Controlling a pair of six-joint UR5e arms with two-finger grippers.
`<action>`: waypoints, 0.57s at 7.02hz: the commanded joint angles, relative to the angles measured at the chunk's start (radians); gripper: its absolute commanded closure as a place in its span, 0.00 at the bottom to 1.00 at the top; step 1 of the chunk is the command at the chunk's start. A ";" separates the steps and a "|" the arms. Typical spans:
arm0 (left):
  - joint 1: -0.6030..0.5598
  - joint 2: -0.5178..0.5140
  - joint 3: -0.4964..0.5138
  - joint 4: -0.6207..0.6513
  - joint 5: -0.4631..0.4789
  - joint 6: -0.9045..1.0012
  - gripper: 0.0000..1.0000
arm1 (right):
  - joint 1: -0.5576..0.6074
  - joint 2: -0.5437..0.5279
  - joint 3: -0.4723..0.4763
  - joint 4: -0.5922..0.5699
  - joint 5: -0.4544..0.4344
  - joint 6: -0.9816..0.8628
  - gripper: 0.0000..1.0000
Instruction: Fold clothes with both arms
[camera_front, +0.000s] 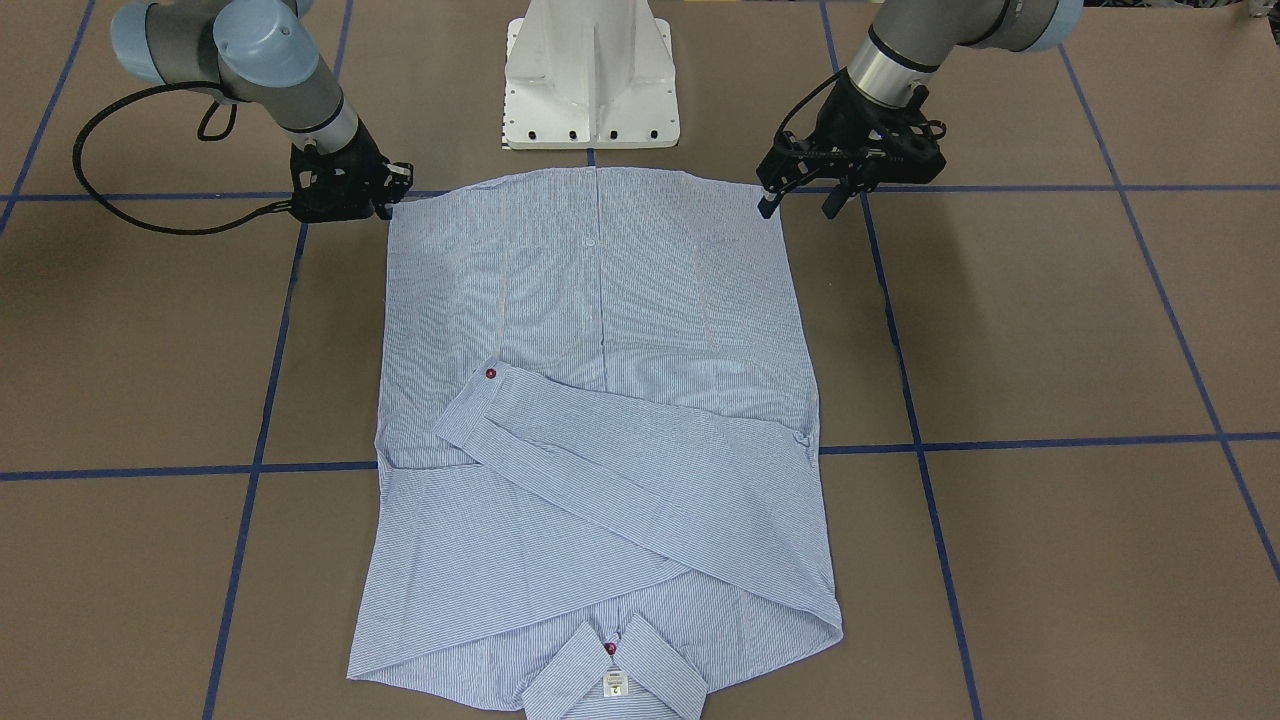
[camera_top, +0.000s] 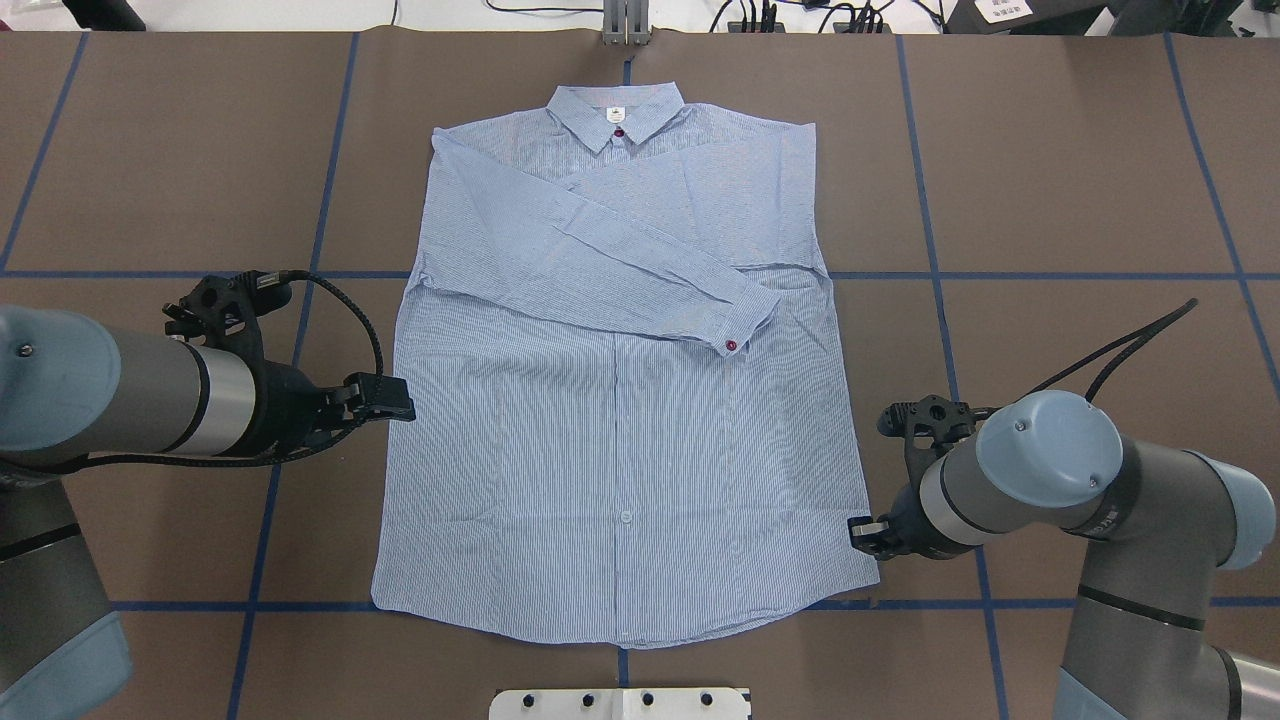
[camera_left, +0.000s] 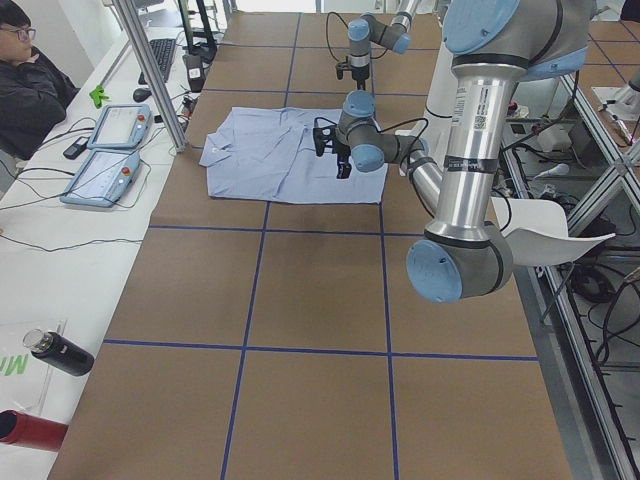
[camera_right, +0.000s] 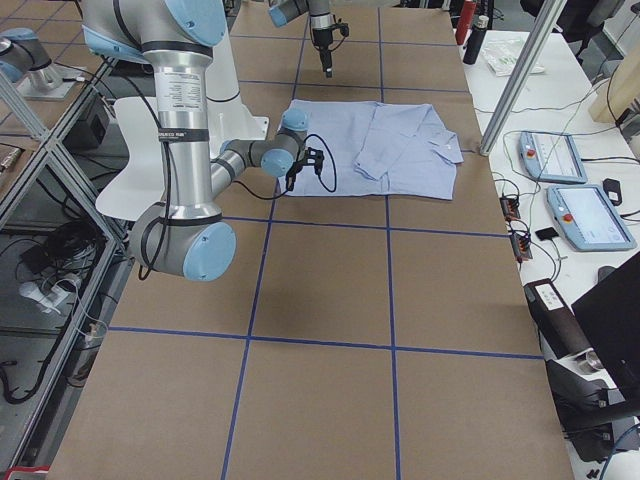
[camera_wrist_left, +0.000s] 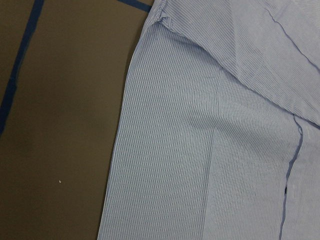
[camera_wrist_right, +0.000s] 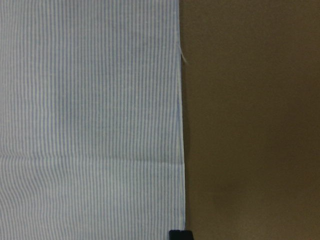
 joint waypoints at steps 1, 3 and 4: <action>0.000 -0.001 0.001 0.001 0.006 0.002 0.00 | -0.015 0.024 -0.030 0.002 0.007 0.001 0.45; 0.000 -0.001 0.003 0.001 0.006 0.005 0.00 | -0.014 0.024 -0.018 0.002 0.025 0.002 0.41; 0.000 -0.001 0.003 0.001 0.006 0.005 0.00 | -0.012 0.024 -0.018 0.001 0.027 0.002 0.42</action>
